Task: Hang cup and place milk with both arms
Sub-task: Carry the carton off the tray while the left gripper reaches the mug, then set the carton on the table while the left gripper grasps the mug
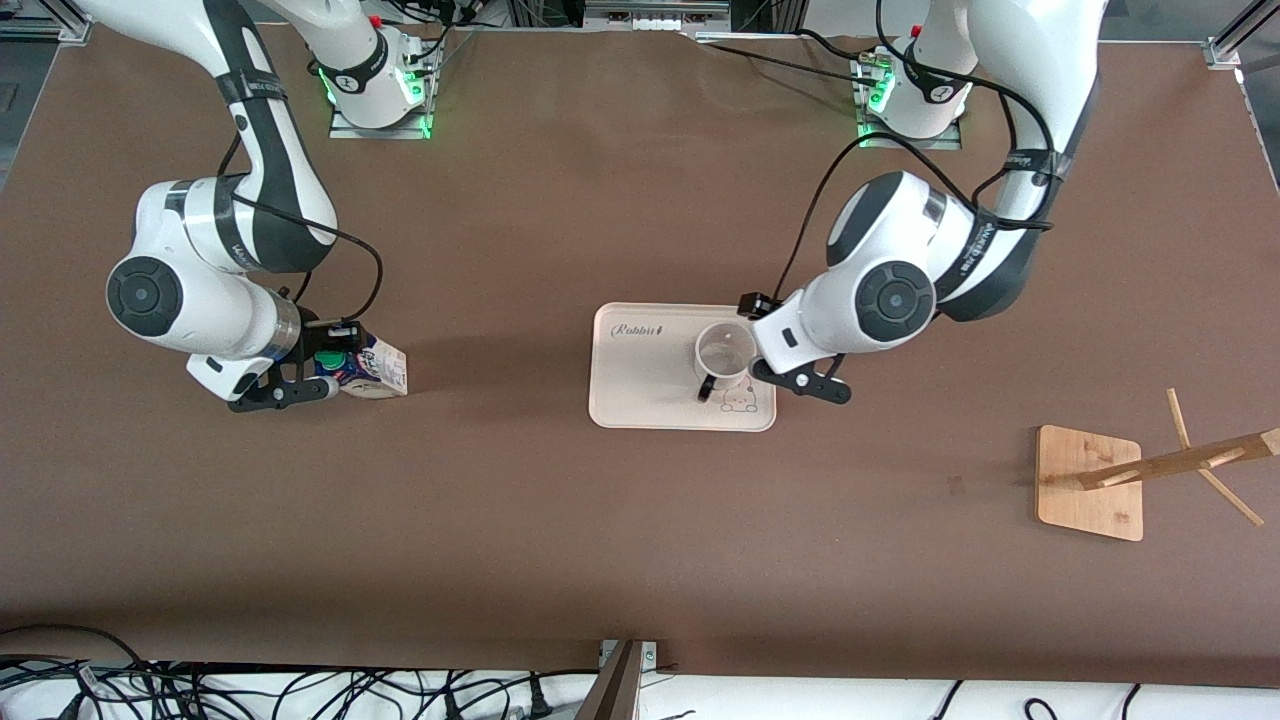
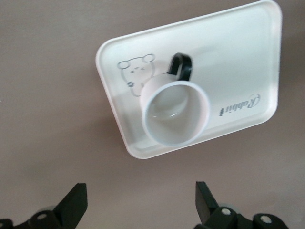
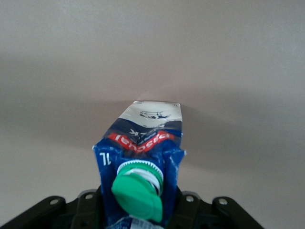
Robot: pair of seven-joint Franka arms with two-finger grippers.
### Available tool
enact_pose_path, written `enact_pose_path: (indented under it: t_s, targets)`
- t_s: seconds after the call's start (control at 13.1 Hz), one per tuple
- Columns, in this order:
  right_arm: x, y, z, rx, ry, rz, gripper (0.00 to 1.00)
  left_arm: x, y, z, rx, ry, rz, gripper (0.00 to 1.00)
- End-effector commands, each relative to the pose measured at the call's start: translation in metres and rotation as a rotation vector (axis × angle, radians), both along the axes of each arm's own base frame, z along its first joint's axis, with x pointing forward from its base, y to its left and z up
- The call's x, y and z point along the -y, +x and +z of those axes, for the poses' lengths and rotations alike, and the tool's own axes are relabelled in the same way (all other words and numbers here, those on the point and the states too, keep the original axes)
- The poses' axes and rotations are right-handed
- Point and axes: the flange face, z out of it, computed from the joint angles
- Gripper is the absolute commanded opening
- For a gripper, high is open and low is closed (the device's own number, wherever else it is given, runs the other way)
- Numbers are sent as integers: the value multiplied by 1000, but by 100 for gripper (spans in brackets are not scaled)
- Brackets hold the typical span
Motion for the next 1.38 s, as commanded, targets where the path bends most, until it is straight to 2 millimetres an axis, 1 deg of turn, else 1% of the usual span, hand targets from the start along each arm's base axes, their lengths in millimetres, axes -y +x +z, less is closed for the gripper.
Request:
enact_pose_path:
  t_s: [0.0,0.08,0.15,0.23,0.31,0.46,0.54,0.61,0.69,0.77,0.84,0.92,1.0,1.15,1.22,1.3]
  targets:
    - [1,-11,9,18,24,7,80,33,-6,-16,40,-11,-16,100]
    - [0,-10,11,18,24,5,99,47,-9,-28,55,-22,-14,100]
    - [0,-9,15,22,23,1,100,64,-15,-40,64,-29,-13,100]
    - [-1,-8,24,38,27,-4,100,74,-16,-50,81,-37,3,100]
    - [-1,-7,34,54,32,-3,100,82,-18,-58,97,-36,2,100]
    - [-1,-2,61,102,43,2,100,91,-22,-71,110,-16,8,100]
    - [-2,1,83,125,50,7,100,99,-27,-77,115,-10,7,100]
    - [-4,5,109,139,55,14,100,102,-29,-82,120,1,12,100]
    - [1,10,140,141,54,10,100,106,-33,-87,127,18,1,100]
    - [7,13,172,146,45,7,100,106,-34,-92,132,34,-2,100]
    - [16,12,203,150,42,-3,100,107,-35,-94,138,40,-1,100]
    - [28,9,227,149,38,-14,100,109,-36,-97,142,48,-10,100]
    - [35,-1,252,155,44,-24,100,109,-36,-101,148,53,-15,100]
    - [45,-19,287,195,22,-16,100,111,-37,-109,153,49,-15,100]
    - [48,-24,291,188,5,-16,100,111,-38,-112,155,47,-14,100]
    - [50,-27,290,165,1,-20,100,112,-38,-117,158,43,-13,100]
